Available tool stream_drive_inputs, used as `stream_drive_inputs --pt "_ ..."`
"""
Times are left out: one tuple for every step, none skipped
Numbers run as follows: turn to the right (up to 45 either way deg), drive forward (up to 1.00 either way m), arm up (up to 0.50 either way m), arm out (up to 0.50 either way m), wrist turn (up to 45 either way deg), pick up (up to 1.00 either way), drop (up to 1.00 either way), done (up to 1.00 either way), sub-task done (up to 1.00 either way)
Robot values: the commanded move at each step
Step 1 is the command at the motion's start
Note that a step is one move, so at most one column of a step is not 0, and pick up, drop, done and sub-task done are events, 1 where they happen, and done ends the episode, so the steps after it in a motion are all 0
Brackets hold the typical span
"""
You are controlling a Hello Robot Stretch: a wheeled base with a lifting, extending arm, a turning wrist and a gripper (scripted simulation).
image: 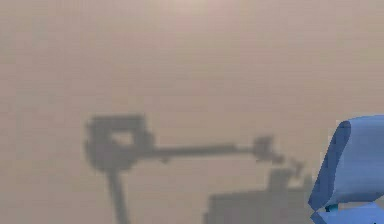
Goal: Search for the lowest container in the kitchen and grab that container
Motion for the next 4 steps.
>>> stream_drive_inputs --pt "0.0 0.00 -0.24 0.00 0.0 0.00 0.00 0.00 0.00" --pt "0.0 0.00 0.00 0.00 0.0 1.00 0.00 0.00 0.00" --pt "0.0 0.00 0.10 0.00 0.0 0.00 0.00 0.00 0.00" --pt "0.0 0.00 0.00 0.00 0.0 0.00 0.00 1.00 0.00"
